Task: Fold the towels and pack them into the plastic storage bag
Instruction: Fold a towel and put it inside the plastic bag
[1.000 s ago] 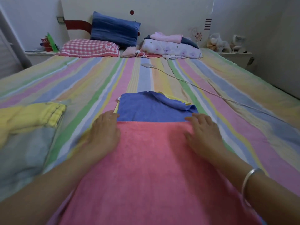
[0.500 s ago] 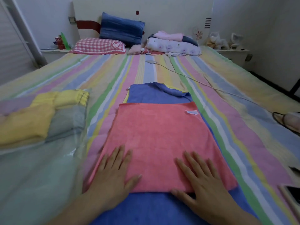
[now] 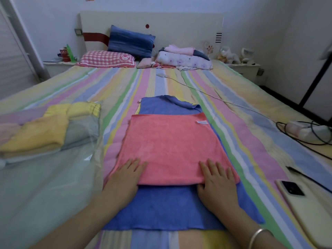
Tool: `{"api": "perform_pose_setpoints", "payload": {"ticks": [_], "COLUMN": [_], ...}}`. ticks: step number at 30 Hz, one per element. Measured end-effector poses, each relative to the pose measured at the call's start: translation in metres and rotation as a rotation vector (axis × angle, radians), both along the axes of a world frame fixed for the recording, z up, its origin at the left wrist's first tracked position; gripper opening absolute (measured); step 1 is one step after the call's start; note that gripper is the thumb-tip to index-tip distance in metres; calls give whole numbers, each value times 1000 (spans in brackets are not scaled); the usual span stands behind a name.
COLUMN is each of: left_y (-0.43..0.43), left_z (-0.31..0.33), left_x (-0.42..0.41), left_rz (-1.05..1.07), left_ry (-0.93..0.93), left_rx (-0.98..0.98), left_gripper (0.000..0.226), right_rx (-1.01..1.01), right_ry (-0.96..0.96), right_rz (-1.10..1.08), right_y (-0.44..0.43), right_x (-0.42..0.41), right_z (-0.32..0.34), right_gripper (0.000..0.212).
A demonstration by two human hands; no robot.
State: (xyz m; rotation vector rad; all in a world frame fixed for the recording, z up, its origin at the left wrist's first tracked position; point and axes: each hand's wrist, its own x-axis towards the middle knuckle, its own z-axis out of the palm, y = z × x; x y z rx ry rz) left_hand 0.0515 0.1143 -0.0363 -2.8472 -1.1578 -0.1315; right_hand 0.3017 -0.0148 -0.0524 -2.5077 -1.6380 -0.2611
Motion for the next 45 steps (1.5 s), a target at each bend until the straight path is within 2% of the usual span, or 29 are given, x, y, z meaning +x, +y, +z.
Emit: {"api": "perform_pose_setpoints", "payload": {"ticks": [2,4,6,8,10,12,14,16,19,23,25,29,30,33,38,40,43,45], "left_y": [6,11,14,16,22,28,34,36,39,23,10,-3,-5,-15,-17,-7,18,38], "left_z": [0,3,10,20,28,35,39,40,40,56,65,75,76,74,56,49,40,35], "left_x": [-7,-16,-23,-28,-33,-41,-47,-50,-51,-45,-42,-45,-45,-42,-42,-38,-25,-14], "left_rz": [20,-2,5,111,181,201,198,199,232,188,148,167,174,182,278,335,439,494], "left_ry": [-92,-156,-159,-233,-370,-551,-720,-852,-975,-1155,-1291,-1429,-1440,-1372,-1191,-1147,-1022,-929], "left_rx": [73,139,156,77,7,-92,-207,-307,-306,-228,-211,-192,-207,-189,-59,-60,-78,-69], "left_gripper": [100,98,85,59,38,26,19,24,36,35,32,18,14,21,48,45,23,20], "right_rx": [-9,39,99,155,225,303,360,472,597,685,729,825,840,834,710,612,482,422], "right_ry": [-20,-87,-166,-203,-107,141,412,548,621,728,718,746,766,770,688,666,673,660], "right_rz": [-18,-6,2,27,40,-4,-17,31,85,120,150,181,178,137,30,-16,-88,-128], "right_y": [-1,-5,-11,-15,-17,-22,-25,-26,-23,-22,-26,-38,-40,-43,-34,-24,-2,16], "right_x": [9,23,39,54,67,75,82,86,90,88,85,76,74,70,73,79,89,95], "right_z": [1,4,8,9,11,17,22,29,41,57,69,93,97,101,86,76,67,62], "right_gripper": [62,60,57,56,53,44,32,22,17,17,18,25,26,26,22,21,19,17]}}
